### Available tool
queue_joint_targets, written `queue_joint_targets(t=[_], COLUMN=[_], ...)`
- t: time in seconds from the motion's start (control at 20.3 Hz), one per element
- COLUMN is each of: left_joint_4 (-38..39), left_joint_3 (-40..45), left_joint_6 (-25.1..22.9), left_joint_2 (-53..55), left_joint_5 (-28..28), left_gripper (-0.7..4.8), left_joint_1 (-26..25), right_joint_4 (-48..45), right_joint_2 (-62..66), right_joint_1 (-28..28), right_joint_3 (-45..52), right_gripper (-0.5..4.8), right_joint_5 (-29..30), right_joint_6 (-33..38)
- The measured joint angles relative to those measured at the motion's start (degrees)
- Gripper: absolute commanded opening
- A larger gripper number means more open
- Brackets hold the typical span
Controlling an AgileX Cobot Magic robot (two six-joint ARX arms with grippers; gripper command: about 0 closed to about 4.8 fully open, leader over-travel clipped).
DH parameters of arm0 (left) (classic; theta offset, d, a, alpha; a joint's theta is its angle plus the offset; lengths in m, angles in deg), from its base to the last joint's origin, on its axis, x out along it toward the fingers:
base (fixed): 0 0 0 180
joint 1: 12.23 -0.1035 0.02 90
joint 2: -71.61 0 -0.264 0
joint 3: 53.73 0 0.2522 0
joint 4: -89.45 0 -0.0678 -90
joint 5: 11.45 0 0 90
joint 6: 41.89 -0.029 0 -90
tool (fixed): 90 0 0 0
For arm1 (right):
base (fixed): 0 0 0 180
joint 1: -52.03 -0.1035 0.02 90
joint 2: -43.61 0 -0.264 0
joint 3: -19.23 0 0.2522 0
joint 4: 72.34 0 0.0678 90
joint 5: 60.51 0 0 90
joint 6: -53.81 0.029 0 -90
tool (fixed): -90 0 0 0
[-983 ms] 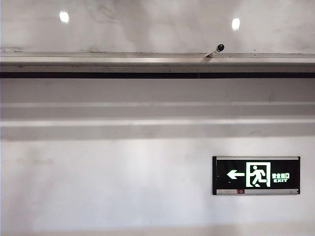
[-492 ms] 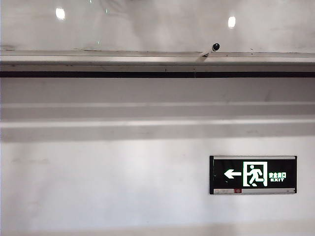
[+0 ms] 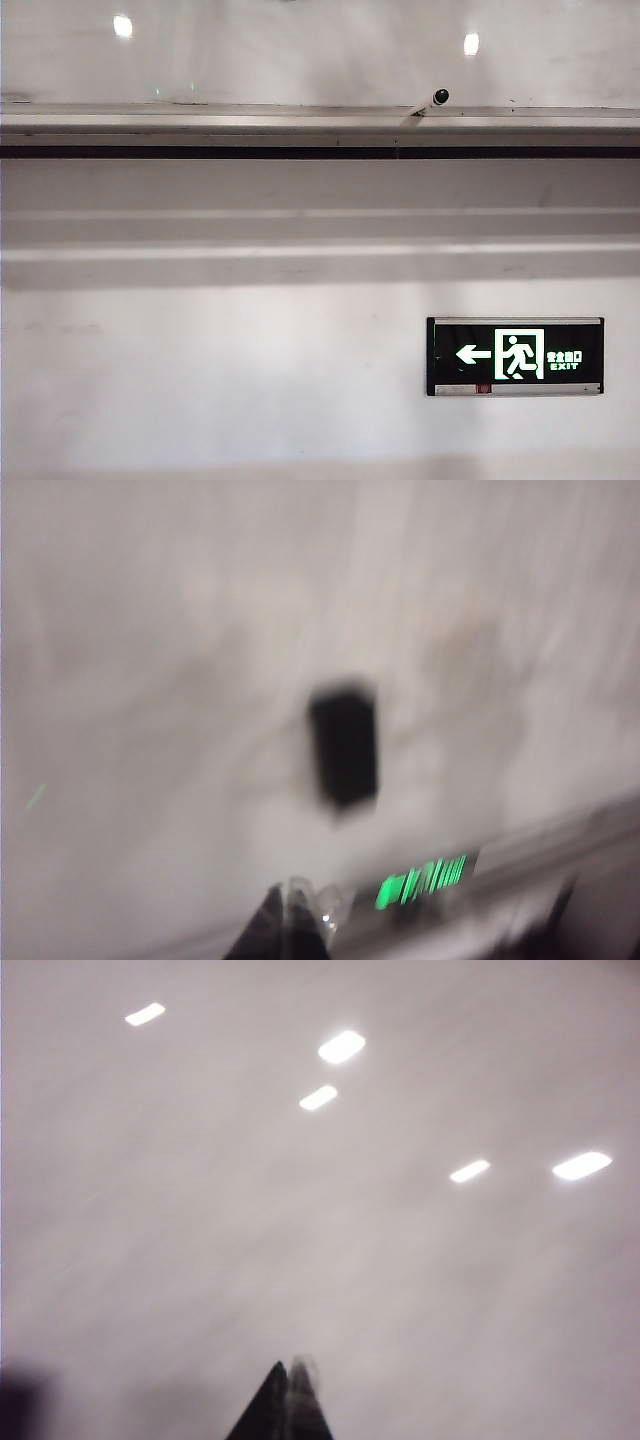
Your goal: Wipe the whiteboard clean using the black magnetic whiteboard eraser attached to the whiteboard.
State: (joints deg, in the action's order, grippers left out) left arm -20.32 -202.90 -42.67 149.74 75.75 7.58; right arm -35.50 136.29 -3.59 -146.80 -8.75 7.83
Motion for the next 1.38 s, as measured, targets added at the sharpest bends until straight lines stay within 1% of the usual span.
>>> queue_joint_targets(t=[0.05,0.1,0.15,0.2,0.3,0.34,0.39,0.44,0.49,0.54,0.59,0.64,0.69,0.74,0.84,0.93,1.08,1.13,1.18,1.23,1.28,1.38], left_joint_4=[3.2,4.4,5.8,4.9,2.4,1.9,0.9,-5.3,-6.5,-11.8,-16.0,-17.7,-17.8,-19.0,-18.4,-18.7,-21.7,-23.5,-25.7,-29.7,-33.5,-37.7], left_joint_3=[1.9,3.5,8.8,12.9,25.7,32.7,36.3,48.2,52.4,60.7,67.0,71.8,73.7,78.5,82.9,86.0,93.0,97.4,100.2,103.1,105.8,109.7], left_joint_6=[-0.9,-1.3,-1.8,-2.0,-2.0,-1.7,-1.2,-0.7,-0.6,-0.4,0.6,2.0,2.8,4.7,5.3,5.3,5.4,5.6,5.6,5.6,5.6,5.6], left_joint_2=[-2.9,-4.8,-10.5,-14.4,-25.8,-32.2,-35.7,-45.5,-49.2,-56.6,-62.2,-66.8,-68.5,-71.9,-74.3,-74.5,-74.5,-74.5,-74.4,-74.4,-74.4,-74.4], left_joint_5=[0.1,0.2,0.3,0.3,0.5,0.4,0.4,0.4,0.4,0.3,0.3,0.3,0.3,0.3,0.3,0.3,0.3,0.3,0.4,0.5,1.4,2.9], left_gripper=[-0.06,-0.06,-0.06,-0.06,-0.06,-0.06,-0.06,-0.06,-0.06,-0.06,-0.06,-0.06,-0.06,-0.06,-0.06,-0.06,-0.06,-0.06,-0.06,-0.06,-0.06,-0.05], left_joint_1=[0.0,0.0,0.0,0.0,0.0,0.0,0.0,0.0,0.0,0.0,0.0,0.0,0.0,0.0,0.0,0.0,0.0,0.0,0.0,0.0,0.0,0.0], right_joint_4=[6.8,11.0,21.2,26.4,37.9,41.7,44.2,47.0,47.8,49.3,50.2,51.5,52.5,54.9,56.7,57.0,56.9,56.7,56.0,54.8,50.8,38.4], right_joint_2=[-0.8,-1.4,-2.6,-3.1,-3.9,-4.3,-4.8,-5.7,-6.1,-7.3,-7.9,-8.5,-8.8,-9.3,-9.6,-10.7,-15.5,-18.7,-21.9,-25.5,-29.9,-39.3], right_joint_1=[0.0,0.0,0.0,0.0,0.0,0.0,0.0,0.0,0.0,0.0,0.0,0.0,0.0,-0.2,-0.3,-0.3,-0.3,-0.4,-0.4,-0.4,-0.4,-0.4], right_joint_3=[0.0,0.0,-0.1,-0.1,0.0,0.0,0.1,0.1,0.1,0.1,0.1,0.0,-0.1,0.0,0.1,1.0,7.9,13.3,19.5,26.8,35.9,53.8], right_gripper=[-0.01,-0.01,-0.01,-0.01,-0.01,-0.01,-0.01,-0.01,-0.01,-0.01,-0.01,-0.01,-0.01,-0.01,-0.01,-0.01,-0.01,-0.01,-0.01,-0.01,-0.01,-0.01], right_joint_5=[0.8,1.0,1.8,2.0,2.4,3.1,3.9,5.1,5.3,5.6,6.5,7.5,8.2,9.6,10.4,12.0,12.8,13.6,13.9,13.9,14.1,15.6], right_joint_6=[4.8,7.6,13.6,16.6,23.6,26.5,28.5,31.1,31.7,32.3,32.5,33.1,33.6,34.5,35.6,36.7,37.3,37.6,38.2,38.4,38.6,38.7])
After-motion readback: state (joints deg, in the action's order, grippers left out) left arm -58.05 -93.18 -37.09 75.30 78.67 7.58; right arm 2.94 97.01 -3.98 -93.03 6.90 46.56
